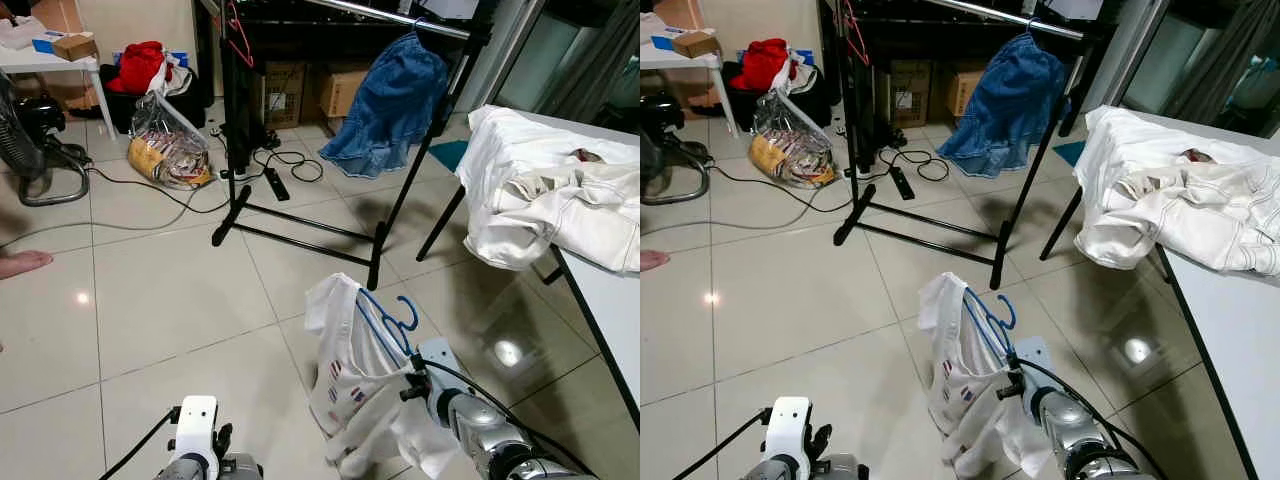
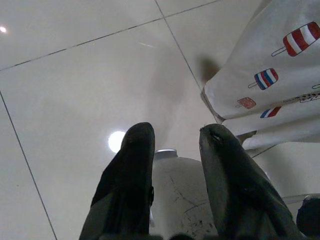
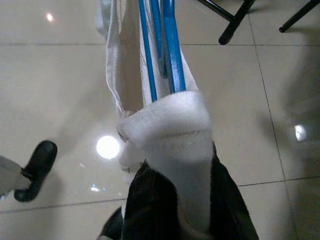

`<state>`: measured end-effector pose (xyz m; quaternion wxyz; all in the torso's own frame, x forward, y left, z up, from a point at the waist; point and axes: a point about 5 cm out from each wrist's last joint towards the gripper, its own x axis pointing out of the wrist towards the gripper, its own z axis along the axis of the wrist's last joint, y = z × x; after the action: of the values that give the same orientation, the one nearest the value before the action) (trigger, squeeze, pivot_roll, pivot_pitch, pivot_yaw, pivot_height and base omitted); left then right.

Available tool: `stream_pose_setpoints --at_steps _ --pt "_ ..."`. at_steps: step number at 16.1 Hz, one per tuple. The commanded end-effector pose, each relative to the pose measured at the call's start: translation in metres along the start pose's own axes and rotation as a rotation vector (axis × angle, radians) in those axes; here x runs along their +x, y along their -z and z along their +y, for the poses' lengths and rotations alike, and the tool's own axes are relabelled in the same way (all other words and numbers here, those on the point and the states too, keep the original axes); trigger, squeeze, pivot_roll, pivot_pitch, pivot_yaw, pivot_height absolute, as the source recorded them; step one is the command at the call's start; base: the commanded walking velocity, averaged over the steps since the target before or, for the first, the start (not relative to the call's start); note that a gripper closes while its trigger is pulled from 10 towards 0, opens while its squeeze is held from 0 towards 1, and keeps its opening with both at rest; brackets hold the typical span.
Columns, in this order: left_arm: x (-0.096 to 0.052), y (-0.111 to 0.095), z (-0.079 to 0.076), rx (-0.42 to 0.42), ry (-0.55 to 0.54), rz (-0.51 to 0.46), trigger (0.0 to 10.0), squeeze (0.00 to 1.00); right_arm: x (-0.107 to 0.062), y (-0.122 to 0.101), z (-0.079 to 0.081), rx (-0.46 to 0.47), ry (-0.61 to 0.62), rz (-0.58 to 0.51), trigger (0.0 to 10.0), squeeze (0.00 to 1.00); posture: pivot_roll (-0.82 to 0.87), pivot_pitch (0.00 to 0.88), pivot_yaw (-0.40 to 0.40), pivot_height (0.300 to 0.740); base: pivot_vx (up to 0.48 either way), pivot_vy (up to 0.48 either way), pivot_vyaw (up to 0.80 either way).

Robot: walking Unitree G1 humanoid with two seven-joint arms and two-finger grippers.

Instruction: Hang hanger

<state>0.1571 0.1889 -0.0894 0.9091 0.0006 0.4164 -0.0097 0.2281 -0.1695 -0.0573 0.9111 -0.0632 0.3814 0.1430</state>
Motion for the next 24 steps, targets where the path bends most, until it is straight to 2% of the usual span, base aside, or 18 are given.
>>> stream_pose_setpoints --at_steps 1,9,24 --pt "0.0027 -0.0041 -0.0060 0.012 0.008 0.000 10.0 0.00 -0.0016 -0.0049 -0.0094 -0.037 0.025 -0.018 10.0 0.00 0.28 0.018 -0.151 0.740 0.000 0.000 0.00" --pt "0.0021 -0.0032 -0.0007 0.019 -0.018 0.009 10.0 0.00 -0.0023 -0.0005 -0.0081 -0.076 0.023 -0.002 10.0 0.00 0.28 0.008 -0.148 0.740 0.072 0.000 0.00" --pt "0.0019 -0.0038 0.0018 0.019 -0.025 0.006 10.0 0.00 -0.0018 -0.0016 -0.0078 -0.103 0.026 0.001 10.0 0.00 0.29 0.000 -0.145 0.740 0.427 0.000 0.00"
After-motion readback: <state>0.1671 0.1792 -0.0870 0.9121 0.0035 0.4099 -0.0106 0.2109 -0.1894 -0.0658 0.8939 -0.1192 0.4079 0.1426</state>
